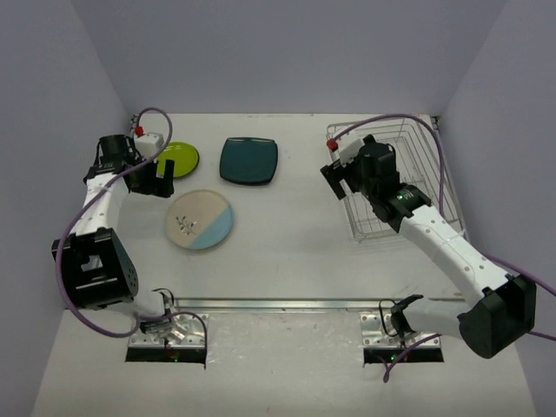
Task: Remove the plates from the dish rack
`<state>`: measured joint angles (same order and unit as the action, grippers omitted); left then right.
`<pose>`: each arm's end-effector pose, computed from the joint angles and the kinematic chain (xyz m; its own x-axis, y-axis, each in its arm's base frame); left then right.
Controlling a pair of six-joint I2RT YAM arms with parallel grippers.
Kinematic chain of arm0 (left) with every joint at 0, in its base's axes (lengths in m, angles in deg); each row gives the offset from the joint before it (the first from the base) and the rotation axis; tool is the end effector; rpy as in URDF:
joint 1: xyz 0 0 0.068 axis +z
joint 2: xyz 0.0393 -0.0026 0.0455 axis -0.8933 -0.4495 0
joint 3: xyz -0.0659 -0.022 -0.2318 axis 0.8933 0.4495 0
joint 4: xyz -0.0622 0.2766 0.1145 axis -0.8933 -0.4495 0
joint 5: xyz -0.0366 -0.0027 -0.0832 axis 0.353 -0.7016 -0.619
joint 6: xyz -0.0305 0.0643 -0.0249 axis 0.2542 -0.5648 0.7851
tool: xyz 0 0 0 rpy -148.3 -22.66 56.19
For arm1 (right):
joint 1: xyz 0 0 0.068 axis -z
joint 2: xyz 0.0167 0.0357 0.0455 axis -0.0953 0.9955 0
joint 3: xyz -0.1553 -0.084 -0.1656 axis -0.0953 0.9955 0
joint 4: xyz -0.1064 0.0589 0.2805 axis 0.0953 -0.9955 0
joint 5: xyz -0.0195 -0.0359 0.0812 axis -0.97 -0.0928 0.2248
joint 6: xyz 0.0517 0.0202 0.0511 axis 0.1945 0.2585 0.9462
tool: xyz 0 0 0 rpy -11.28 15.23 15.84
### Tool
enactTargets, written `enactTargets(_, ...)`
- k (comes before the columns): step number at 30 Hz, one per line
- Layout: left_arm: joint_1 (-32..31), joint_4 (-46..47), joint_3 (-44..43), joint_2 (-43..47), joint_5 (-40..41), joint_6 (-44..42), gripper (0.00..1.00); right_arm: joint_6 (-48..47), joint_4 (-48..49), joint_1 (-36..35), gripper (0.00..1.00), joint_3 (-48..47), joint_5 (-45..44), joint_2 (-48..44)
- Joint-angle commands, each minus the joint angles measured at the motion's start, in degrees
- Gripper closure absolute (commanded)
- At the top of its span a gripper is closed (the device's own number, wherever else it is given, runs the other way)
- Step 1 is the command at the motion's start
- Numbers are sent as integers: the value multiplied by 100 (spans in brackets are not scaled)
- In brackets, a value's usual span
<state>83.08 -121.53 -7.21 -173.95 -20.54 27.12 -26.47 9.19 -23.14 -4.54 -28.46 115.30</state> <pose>0.3584 0.1070 0.1848 -0.7702 0.1690 -0.6150 0.2130 0.9770 0.0016 0.3245 0.1587 0.2693 -0.2776 -0.4583 -0.8443 -0.3526 0.8661 -0.3542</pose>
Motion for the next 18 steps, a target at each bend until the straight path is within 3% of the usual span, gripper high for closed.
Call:
enactTargets(1,-987,473,-339,698,1194,207,0,2076,-857,886,1,-363,824,-102)
enactTargets(5,-2356,45,-1203,278,2713,546,0,2817,-1385,1991,1,-568,1921,171)
enactTargets(9,-2462,-350,-1875,-219,2274,1081,0,2709,-1469,2410,1,-555,2313,336)
enactTargets(18,-2471,-163,-1962,-348,1672,1444,0,2288,-1370,2553,1,-427,2119,394)
